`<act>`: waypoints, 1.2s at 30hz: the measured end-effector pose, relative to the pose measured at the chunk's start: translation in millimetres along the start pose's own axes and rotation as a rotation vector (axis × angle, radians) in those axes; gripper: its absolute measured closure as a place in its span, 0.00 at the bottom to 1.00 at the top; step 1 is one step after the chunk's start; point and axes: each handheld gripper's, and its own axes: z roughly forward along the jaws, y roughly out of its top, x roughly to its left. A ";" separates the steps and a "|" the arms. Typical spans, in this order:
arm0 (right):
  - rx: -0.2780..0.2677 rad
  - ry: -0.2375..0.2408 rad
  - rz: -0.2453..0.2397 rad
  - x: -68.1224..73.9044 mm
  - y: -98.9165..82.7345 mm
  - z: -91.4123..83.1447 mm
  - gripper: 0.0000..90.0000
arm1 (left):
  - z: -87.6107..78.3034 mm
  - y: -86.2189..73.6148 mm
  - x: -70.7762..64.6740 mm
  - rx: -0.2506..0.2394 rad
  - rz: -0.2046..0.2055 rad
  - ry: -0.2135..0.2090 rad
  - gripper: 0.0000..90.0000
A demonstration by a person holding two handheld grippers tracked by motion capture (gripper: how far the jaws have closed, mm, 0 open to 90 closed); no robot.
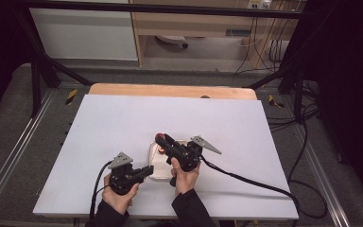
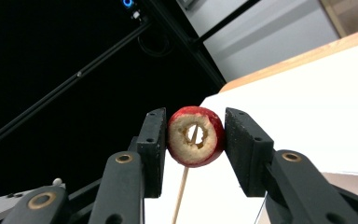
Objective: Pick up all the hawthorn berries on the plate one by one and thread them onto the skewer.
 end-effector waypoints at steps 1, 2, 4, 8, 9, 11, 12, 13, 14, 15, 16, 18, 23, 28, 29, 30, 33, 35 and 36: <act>0.018 -0.001 0.009 -0.6 1.3 0.3 0.67 | -0.6 -0.2 1.5 0.000 0.011 0.007 0.98; 0.035 -0.010 0.011 -1.5 2.8 0.3 0.67 | -0.6 -0.3 2.0 0.005 0.020 0.015 0.98; 0.063 -0.025 0.013 -2.0 4.9 0.6 0.67 | -0.7 -0.5 2.1 0.006 0.032 0.028 0.98; 0.110 -0.039 0.039 -2.3 9.6 0.6 0.67 | -0.5 -0.8 -0.1 0.018 0.079 0.057 0.98; 0.119 -0.038 0.044 -2.6 10.7 0.5 0.67 | -0.4 -0.8 -0.9 0.020 0.082 0.053 0.98; 0.119 -0.030 0.055 -2.7 12.0 0.7 0.68 | -0.2 -0.7 -4.4 0.017 0.097 0.051 0.98; 0.112 -0.020 0.058 -3.1 12.2 1.3 0.68 | -0.6 -0.1 -5.5 0.012 0.104 0.054 0.98; 0.105 -0.014 0.062 -3.0 12.0 1.6 0.68 | -1.0 0.4 -6.2 0.011 0.094 0.048 0.98; 0.097 -0.013 0.056 -2.6 11.5 1.4 0.68 | -2.0 1.0 -5.3 0.009 0.093 0.043 0.98; 0.089 -0.012 0.046 -2.8 11.0 1.2 0.68 | -2.3 1.2 -4.6 0.005 0.086 0.037 0.98; 0.082 -0.012 0.042 -2.4 10.6 1.2 0.68 | -2.6 1.6 -3.8 0.005 0.080 0.030 0.98; 0.069 -0.001 0.038 -3.9 9.5 2.4 0.68 | -2.9 1.6 -3.8 0.006 0.076 0.027 0.98; 0.054 0.001 0.019 -5.0 11.1 2.9 0.68 | -4.4 1.9 -2.8 0.008 0.073 0.021 0.98; 0.070 0.016 0.022 -4.8 13.7 2.5 0.68 | -3.7 1.8 -2.0 0.007 0.059 0.018 0.98; 0.071 0.016 0.018 -4.4 12.5 2.2 0.68 | -3.8 2.1 -1.6 0.006 0.055 0.014 0.98; 0.077 0.020 0.016 -4.9 11.2 2.7 0.68 | -4.4 2.7 -1.7 -0.002 0.051 0.015 0.98; 0.098 0.028 0.028 -5.7 2.8 3.7 0.68 | -5.0 4.9 -0.9 0.003 0.040 0.020 0.98; 0.095 0.027 0.024 -4.9 -1.4 3.3 0.68 | -2.6 3.6 -0.1 0.008 0.031 0.018 0.98; 0.096 0.025 0.019 -4.8 -2.7 3.2 0.68 | -1.9 3.4 -0.4 0.011 0.032 0.019 0.98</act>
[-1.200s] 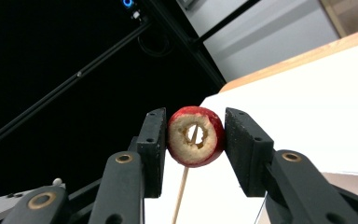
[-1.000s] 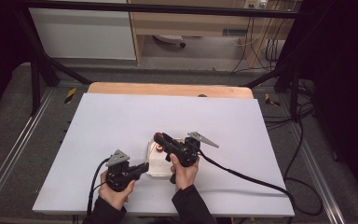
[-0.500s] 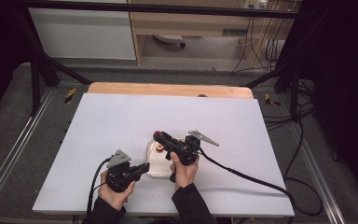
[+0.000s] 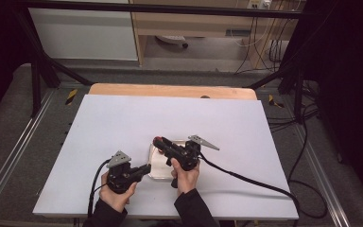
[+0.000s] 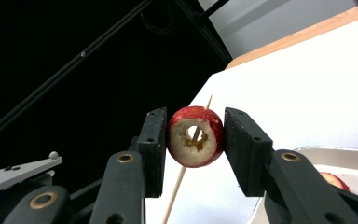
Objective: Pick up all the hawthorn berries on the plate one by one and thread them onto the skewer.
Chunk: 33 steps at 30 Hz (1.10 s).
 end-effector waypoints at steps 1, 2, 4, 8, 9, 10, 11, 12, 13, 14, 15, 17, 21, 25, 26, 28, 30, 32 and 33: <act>0.002 -0.002 -0.001 -0.2 -0.7 0.0 0.68 | 0.6 0.0 -0.6 -0.001 0.001 0.003 0.98; 0.001 -0.008 -0.001 0.3 -1.7 -0.2 0.68 | 0.9 0.1 -1.5 -0.010 0.010 0.013 0.98; -0.002 -0.006 -0.001 1.7 -2.8 -1.0 0.68 | 1.7 0.7 -2.4 -0.015 0.013 0.016 0.98; -0.002 -0.013 -0.012 3.6 -3.0 -2.7 0.68 | 5.9 1.5 -2.5 -0.003 0.015 0.010 0.98; 0.002 -0.014 -0.017 3.9 -3.1 -3.2 0.68 | 6.2 1.4 -2.2 -0.008 0.013 0.009 0.98; 0.000 -0.019 -0.020 4.4 -3.2 -3.8 0.68 | 6.2 1.1 -2.5 -0.013 0.008 0.003 0.98; 0.000 -0.020 -0.014 5.0 -3.0 -4.0 0.68 | 5.6 1.4 -2.8 -0.027 0.022 0.014 0.98; 0.000 -0.019 -0.011 5.1 -2.7 -4.1 0.68 | 5.2 1.7 -3.0 -0.030 0.025 0.017 0.98; 0.005 -0.015 -0.006 5.5 -2.7 -4.2 0.68 | 4.6 2.4 -2.9 -0.034 0.023 0.011 0.98; 0.008 -0.013 -0.004 5.8 -3.2 -4.3 0.68 | 4.0 3.5 -2.7 -0.046 0.014 0.005 0.98; 0.038 -0.003 0.007 5.4 -4.6 -3.8 0.68 | 3.4 7.6 -2.3 -0.045 0.006 0.007 0.98; 0.080 0.027 0.028 5.7 -14.8 -0.4 0.68 | 3.5 13.4 -0.3 -0.043 0.000 0.022 0.98; 0.092 0.025 0.004 9.2 -21.4 2.2 0.68 | 4.3 11.2 1.1 -0.035 0.020 0.038 0.98; 0.112 0.026 -0.006 9.2 -24.8 1.8 0.68 | 5.8 11.9 2.8 -0.024 0.019 0.027 0.98; 0.115 0.025 -0.006 9.4 -26.0 1.6 0.68 | 6.1 11.6 3.1 -0.020 0.030 0.030 0.98; 0.120 0.017 -0.018 10.0 -26.9 1.1 0.68 | 6.4 10.8 3.4 -0.015 0.038 0.027 0.98; 0.129 0.012 -0.025 10.4 -26.3 0.6 0.68 | 6.7 10.6 3.7 -0.018 0.056 0.025 0.98; 0.140 0.014 -0.035 10.6 -22.6 -0.1 0.67 | 5.9 11.4 3.4 -0.023 0.084 0.033 0.98; 0.136 0.011 -0.046 11.2 -20.6 -1.0 0.63 | 5.5 11.1 3.2 -0.015 0.094 0.035 0.98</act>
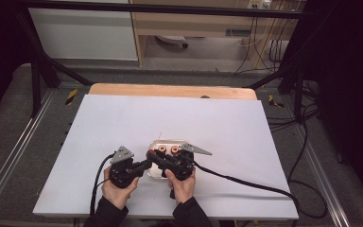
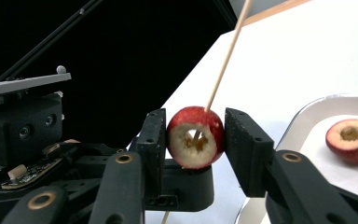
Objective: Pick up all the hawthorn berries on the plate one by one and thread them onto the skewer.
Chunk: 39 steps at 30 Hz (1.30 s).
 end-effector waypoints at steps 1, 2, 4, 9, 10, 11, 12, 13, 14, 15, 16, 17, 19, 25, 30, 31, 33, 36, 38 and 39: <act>-0.009 -0.015 -0.016 0.7 2.0 -1.4 0.57 | -0.9 -0.6 0.8 0.002 0.014 0.005 0.98; -0.011 -0.030 -0.045 1.4 5.6 -3.6 0.54 | -1.8 -1.6 2.0 0.006 0.016 0.002 0.98; 0.025 -0.059 -0.104 2.5 14.8 -9.5 0.45 | -3.5 -3.2 5.6 0.013 0.023 0.004 0.98; 0.146 -0.157 -0.252 -7.2 29.8 -24.5 0.25 | -6.4 -5.3 12.5 0.022 0.036 0.008 0.98; 0.163 -0.168 -0.267 -9.6 31.3 -26.7 0.22 | -6.8 -5.8 13.0 0.025 0.038 0.003 0.98; 0.189 -0.183 -0.289 -12.9 33.3 -29.4 0.19 | -7.2 -6.2 13.7 0.024 0.043 0.006 0.98; 0.222 -0.203 -0.309 -15.7 35.2 -31.9 0.16 | -7.4 -6.7 14.4 0.028 0.048 0.004 0.98; 0.265 -0.227 -0.338 -18.7 37.4 -34.2 0.14 | -7.6 -7.1 14.9 0.028 0.049 0.001 0.98; 0.296 -0.241 -0.360 -20.6 39.0 -35.3 0.12 | -8.1 -7.7 15.9 0.029 0.054 -0.001 0.98; 0.347 -0.268 -0.388 -22.6 41.4 -36.4 0.12 | -8.4 -8.0 16.5 0.031 0.054 -0.002 0.98; 0.378 -0.280 -0.401 -23.6 42.7 -36.9 0.12 | -8.8 -8.5 17.5 0.031 0.055 -0.005 0.98; 0.409 -0.285 -0.421 -25.3 44.8 -36.9 0.12 | -9.7 -9.1 18.7 0.034 0.055 -0.008 0.98; 0.462 -0.301 -0.422 -28.0 49.6 -36.1 0.12 | -11.1 -9.9 20.6 0.037 0.061 -0.005 0.98; 0.611 -0.396 -0.474 -32.1 69.0 -21.0 0.10 | -16.6 -12.6 27.2 0.037 0.063 0.014 0.98; 0.672 -0.441 -0.406 -34.5 81.6 -2.9 0.15 | -18.9 -14.7 29.9 0.037 0.066 0.022 0.98; 0.675 -0.458 -0.400 -36.1 83.1 0.2 0.17 | -19.2 -15.0 30.4 0.036 0.067 0.024 0.98; 0.706 -0.478 -0.383 -38.9 85.0 6.3 0.19 | -19.8 -15.4 31.7 0.039 0.069 0.026 0.98; 0.733 -0.479 -0.371 -42.4 85.7 15.6 0.25 | -19.5 -15.8 32.4 0.042 0.070 0.028 0.98; 0.744 -0.479 -0.364 -43.4 85.1 22.0 0.30 | -19.3 -15.9 31.8 0.042 0.072 0.028 0.98; 0.753 -0.476 -0.366 -44.2 84.8 25.0 0.31 | -19.2 -15.8 31.6 0.041 0.071 0.027 0.98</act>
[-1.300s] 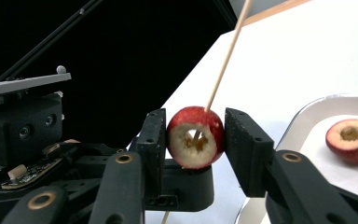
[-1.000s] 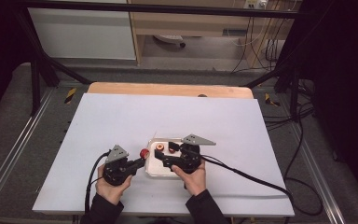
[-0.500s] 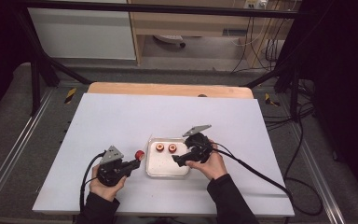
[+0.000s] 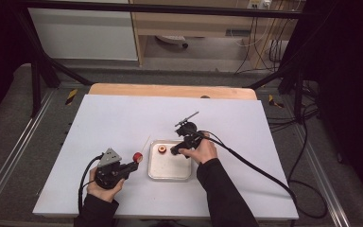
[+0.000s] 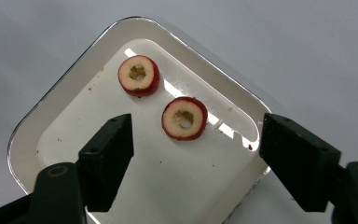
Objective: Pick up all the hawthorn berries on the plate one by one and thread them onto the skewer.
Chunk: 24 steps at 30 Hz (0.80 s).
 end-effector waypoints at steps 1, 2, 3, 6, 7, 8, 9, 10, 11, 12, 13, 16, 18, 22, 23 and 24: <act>0.006 0.001 0.005 0.8 1.9 2.4 0.34 | -0.1 0.1 0.0 -0.001 0.001 0.000 0.98; 0.012 0.007 0.006 1.1 3.5 5.2 0.36 | -0.3 0.0 -0.1 -0.001 0.001 0.002 0.98; 0.020 0.008 0.007 1.6 4.9 7.7 0.37 | -0.4 0.0 0.0 -0.001 0.002 0.002 0.98; 0.036 -0.005 0.003 3.7 8.4 15.1 0.42 | -0.3 0.0 -0.1 0.001 0.004 0.004 0.98; 0.043 -0.003 0.009 4.0 9.4 17.0 0.44 | 0.1 -0.1 -0.5 0.000 0.003 0.004 0.98; 0.044 -0.004 0.017 4.0 10.3 19.1 0.46 | 0.4 -0.2 -0.9 0.001 0.005 0.003 0.98; 0.046 -0.008 0.021 3.4 10.9 21.0 0.48 | 0.8 -0.4 -1.6 0.003 0.006 0.001 0.98; 0.054 -0.010 0.032 3.1 11.6 22.3 0.49 | 1.0 -0.4 -2.0 0.004 0.009 0.001 0.98; 0.057 -0.013 0.036 2.1 11.8 23.9 0.51 | 1.1 -0.3 -2.2 0.005 0.010 0.000 0.98; 0.064 -0.009 0.046 2.1 12.1 24.9 0.52 | 1.2 -0.3 -2.2 0.003 0.009 0.000 0.98; 0.067 -0.007 0.046 1.5 12.0 25.9 0.54 | 1.1 -0.3 -2.0 0.003 0.009 0.001 0.98; 0.073 -0.003 0.049 0.9 12.2 27.6 0.56 | 1.2 -0.5 -1.6 0.003 0.006 0.000 0.98; 0.081 -0.002 0.058 0.2 12.4 28.6 0.56 | 1.3 -0.4 -2.2 0.006 0.010 0.000 0.98; 0.088 -0.002 0.075 0.3 12.0 31.3 0.60 | 2.0 -0.5 -2.6 0.009 0.011 -0.001 0.98; 0.085 0.002 0.082 0.1 11.8 32.1 0.61 | 2.0 -0.6 -2.5 0.010 0.012 0.000 0.98; 0.087 0.010 0.090 0.2 11.8 32.8 0.62 | 1.9 -0.6 -2.5 0.010 0.011 0.000 0.98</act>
